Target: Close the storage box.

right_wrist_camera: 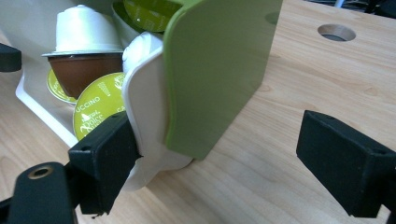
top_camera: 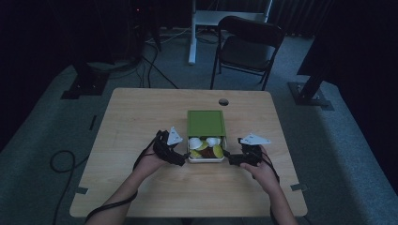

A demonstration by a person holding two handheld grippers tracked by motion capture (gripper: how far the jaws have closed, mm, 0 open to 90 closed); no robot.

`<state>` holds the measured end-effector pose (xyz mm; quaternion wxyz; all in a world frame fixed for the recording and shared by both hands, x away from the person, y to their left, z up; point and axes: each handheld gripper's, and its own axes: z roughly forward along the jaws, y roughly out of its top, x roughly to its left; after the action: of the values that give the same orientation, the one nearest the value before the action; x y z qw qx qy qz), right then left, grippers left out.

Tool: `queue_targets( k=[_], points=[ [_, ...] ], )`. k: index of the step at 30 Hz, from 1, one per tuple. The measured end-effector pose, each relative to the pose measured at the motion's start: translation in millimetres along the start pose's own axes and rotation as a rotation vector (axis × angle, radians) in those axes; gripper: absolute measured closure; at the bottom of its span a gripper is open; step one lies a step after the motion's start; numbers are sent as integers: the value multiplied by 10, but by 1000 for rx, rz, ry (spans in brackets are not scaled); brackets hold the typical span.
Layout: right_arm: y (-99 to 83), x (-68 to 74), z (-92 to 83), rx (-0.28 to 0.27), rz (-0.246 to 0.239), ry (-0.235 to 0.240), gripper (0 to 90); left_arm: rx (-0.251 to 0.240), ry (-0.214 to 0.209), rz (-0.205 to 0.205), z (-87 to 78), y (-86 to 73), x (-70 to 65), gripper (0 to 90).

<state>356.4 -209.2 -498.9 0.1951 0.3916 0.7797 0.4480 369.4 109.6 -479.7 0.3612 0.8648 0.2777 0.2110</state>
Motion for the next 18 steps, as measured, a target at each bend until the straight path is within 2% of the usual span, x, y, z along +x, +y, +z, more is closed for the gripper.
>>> queue_targets(
  k=[5,18],
  points=[
    [38,-27,48,2,3,-6,129,1,18,-4,9,14,25,20],
    [109,-83,133,10,12,-16,129,11,32,-6,35,83,96,20]
  ],
)
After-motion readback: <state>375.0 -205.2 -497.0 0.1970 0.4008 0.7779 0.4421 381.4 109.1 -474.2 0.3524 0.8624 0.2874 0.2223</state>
